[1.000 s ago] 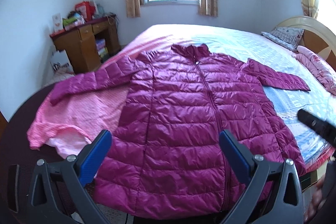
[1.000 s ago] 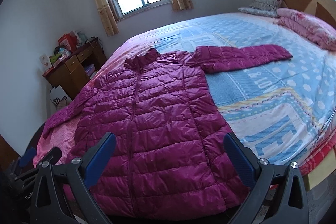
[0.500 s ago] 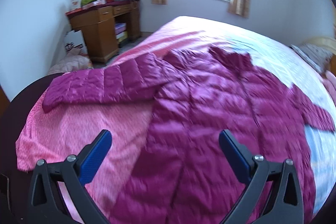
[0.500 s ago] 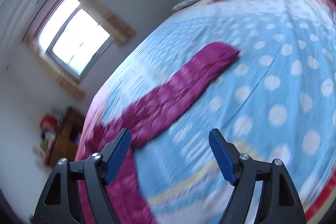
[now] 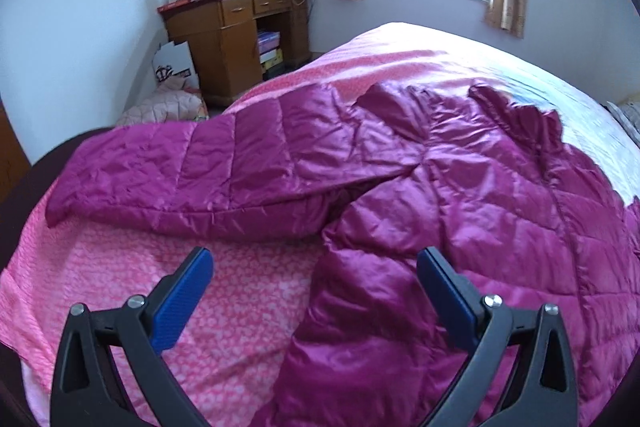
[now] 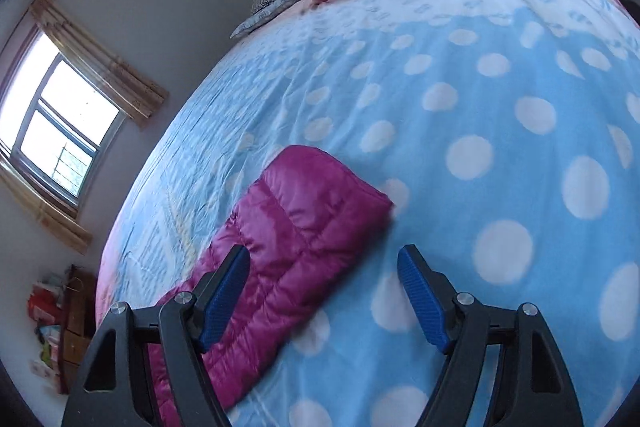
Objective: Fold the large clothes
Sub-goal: 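Grasp the jacket sleeve cuff with the right gripper, then fold the held sleeve across the jacket body with the right gripper, release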
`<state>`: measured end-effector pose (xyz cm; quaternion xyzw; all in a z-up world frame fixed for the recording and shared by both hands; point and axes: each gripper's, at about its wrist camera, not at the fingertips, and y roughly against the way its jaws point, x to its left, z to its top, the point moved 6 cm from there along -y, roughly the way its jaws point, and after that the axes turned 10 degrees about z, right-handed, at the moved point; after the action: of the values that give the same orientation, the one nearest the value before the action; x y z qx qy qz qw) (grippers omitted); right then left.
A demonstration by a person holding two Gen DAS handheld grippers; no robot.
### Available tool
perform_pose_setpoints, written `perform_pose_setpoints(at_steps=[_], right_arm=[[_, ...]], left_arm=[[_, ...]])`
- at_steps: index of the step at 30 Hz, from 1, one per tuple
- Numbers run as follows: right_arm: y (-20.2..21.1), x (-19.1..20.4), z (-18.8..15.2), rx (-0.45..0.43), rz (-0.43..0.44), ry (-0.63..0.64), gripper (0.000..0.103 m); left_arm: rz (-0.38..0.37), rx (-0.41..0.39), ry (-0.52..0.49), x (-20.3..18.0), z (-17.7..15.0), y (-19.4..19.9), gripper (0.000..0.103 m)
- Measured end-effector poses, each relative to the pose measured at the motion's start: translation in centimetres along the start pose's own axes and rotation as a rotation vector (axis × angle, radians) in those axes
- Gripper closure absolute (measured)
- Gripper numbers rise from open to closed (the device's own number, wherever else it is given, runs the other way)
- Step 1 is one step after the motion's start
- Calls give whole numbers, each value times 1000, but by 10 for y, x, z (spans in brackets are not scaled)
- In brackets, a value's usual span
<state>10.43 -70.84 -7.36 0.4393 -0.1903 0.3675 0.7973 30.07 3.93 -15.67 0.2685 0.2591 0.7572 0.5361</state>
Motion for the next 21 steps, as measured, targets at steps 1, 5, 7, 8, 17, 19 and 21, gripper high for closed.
perform_pose_setpoints(at_steps=[1, 5, 7, 8, 17, 19, 21], right_arm=[[-4, -1, 3, -8, -7, -8, 26], [-11, 8, -1, -7, -51, 84, 36], [-17, 10, -4, 26, -120, 176, 66], [-18, 8, -4, 30, -126, 186, 75], [27, 55, -7, -6, 5, 322, 97], [49, 96, -14, -25, 84, 399, 97], [72, 146, -28, -37, 179, 483, 97]], left_arm=[[6, 12, 0, 0, -5, -6, 0], [-51, 70, 43, 1, -9, -20, 0], [-48, 66, 42, 0, -10, -19, 0], [-42, 63, 36, -1, -10, -18, 0], [-50, 51, 41, -1, -10, -17, 0], [-50, 51, 42, -2, -10, -18, 0], [-51, 51, 42, -3, -9, -19, 0]])
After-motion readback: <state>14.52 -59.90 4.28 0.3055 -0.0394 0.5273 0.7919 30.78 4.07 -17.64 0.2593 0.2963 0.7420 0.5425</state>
